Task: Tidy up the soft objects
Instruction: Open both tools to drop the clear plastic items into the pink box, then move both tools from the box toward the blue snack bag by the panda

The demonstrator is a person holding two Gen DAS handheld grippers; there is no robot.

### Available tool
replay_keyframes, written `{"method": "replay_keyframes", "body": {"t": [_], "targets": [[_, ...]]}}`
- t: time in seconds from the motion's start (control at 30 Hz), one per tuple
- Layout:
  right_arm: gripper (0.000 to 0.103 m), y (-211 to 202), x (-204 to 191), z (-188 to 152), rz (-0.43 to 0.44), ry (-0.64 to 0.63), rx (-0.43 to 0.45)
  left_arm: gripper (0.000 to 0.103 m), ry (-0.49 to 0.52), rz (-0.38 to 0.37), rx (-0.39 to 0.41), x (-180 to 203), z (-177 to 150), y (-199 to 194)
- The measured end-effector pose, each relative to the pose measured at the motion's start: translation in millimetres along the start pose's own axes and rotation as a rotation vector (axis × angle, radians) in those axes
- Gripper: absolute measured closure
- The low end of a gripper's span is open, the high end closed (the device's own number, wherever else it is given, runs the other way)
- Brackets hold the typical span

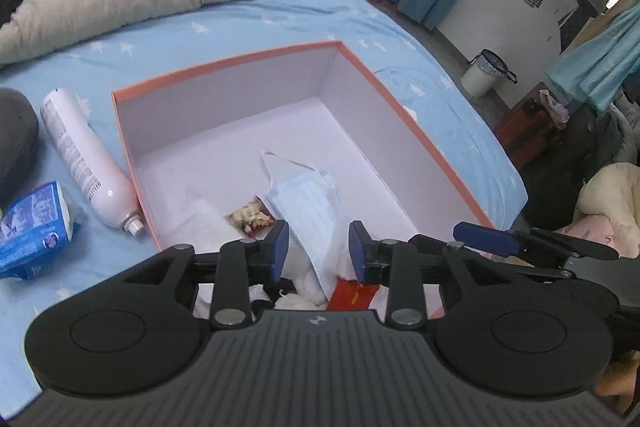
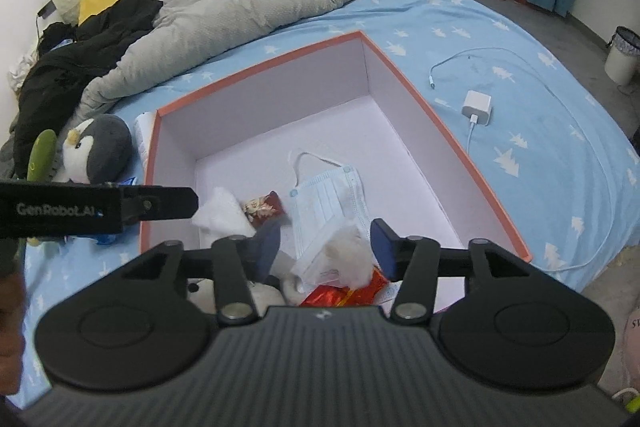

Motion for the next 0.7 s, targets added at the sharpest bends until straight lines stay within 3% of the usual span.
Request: {"method": "replay_keyframes", "body": {"t": [0.27, 0.7], "targets": [[0.048, -24.8, -4.3, -2.2, 0.009, 0.001, 0.100, 0.065, 0.099, 0.008, 0.133, 10.2, -9.4, -44.8], [0.048, -82.5, -35.5, -24.7, 0.071, -0.057, 0.282, 0.065, 0.148, 0.028, 0.338, 4.7, -51.4, -143.4]]}}
Point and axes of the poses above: each gripper's, at about its wrist camera, not at the fingertips, and y roughly the way its jaws point, x to its right, z to its top, the point moved 3 cm from there along y, roughly the way its jaws point, and after that the axes turned 9 degrees about x, right-handed, at the moved point
